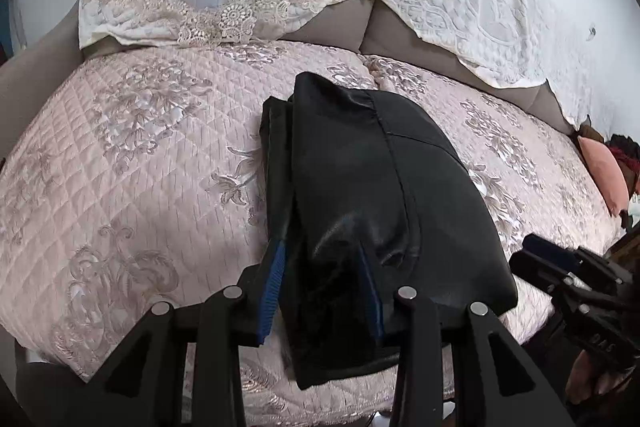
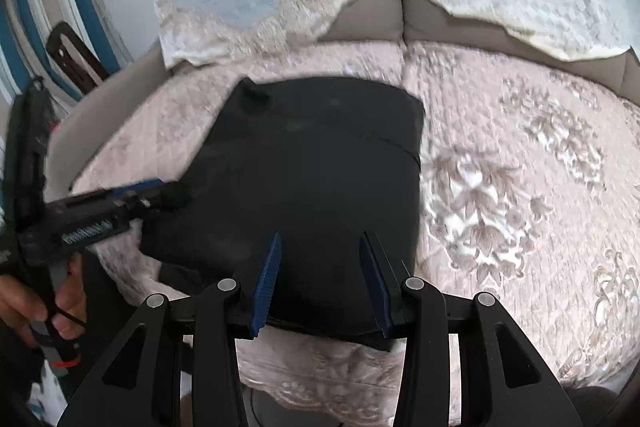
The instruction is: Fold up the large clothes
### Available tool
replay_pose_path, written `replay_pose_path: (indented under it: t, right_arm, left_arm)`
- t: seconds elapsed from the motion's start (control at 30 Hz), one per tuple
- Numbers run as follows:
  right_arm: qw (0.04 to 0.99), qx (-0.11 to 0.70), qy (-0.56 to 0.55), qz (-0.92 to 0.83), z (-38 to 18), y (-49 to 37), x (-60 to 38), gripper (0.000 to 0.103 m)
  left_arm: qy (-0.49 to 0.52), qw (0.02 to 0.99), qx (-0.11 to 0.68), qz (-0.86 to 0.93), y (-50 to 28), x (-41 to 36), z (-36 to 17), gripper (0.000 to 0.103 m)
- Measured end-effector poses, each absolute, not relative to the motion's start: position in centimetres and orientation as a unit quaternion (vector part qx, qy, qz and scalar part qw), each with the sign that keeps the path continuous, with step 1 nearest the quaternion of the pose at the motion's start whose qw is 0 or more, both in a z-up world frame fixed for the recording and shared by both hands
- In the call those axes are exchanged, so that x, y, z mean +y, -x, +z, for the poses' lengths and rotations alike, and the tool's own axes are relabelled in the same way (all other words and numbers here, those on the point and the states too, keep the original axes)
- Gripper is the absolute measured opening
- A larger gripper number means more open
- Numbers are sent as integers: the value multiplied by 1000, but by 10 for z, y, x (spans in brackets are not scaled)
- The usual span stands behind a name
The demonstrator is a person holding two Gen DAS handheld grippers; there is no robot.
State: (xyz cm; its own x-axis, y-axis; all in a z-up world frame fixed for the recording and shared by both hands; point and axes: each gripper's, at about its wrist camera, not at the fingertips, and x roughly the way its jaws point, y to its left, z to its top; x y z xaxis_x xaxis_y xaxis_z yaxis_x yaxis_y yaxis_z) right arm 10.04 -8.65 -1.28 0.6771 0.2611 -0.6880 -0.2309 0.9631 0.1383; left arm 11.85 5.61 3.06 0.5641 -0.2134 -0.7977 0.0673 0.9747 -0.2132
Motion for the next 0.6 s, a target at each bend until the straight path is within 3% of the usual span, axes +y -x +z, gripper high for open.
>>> replay_pose_path:
  t: [0.13, 0.2, 0.27, 0.37, 0.6]
  right_arm:
    - [911, 383, -58, 144, -15, -107, -105, 42]
    - [912, 379, -74, 139, -14, -113, -118, 52]
    - [910, 375, -108, 142, -13, -122, -133, 59]
    - [897, 382, -154, 159, -17, -139, -150, 60]
    - [862, 424, -193, 202, -46, -183, -158, 61]
  left_arm:
    - [107, 873, 469, -85, -121, 65, 25, 40]
    - [119, 873, 464, -84, -122, 71, 27, 48]
    - [133, 873, 461, -81, -126, 78, 28, 50]
    - [154, 869, 461, -95, -138, 80, 26, 56]
    - [194, 846, 484, -113, -173, 81, -3, 61]
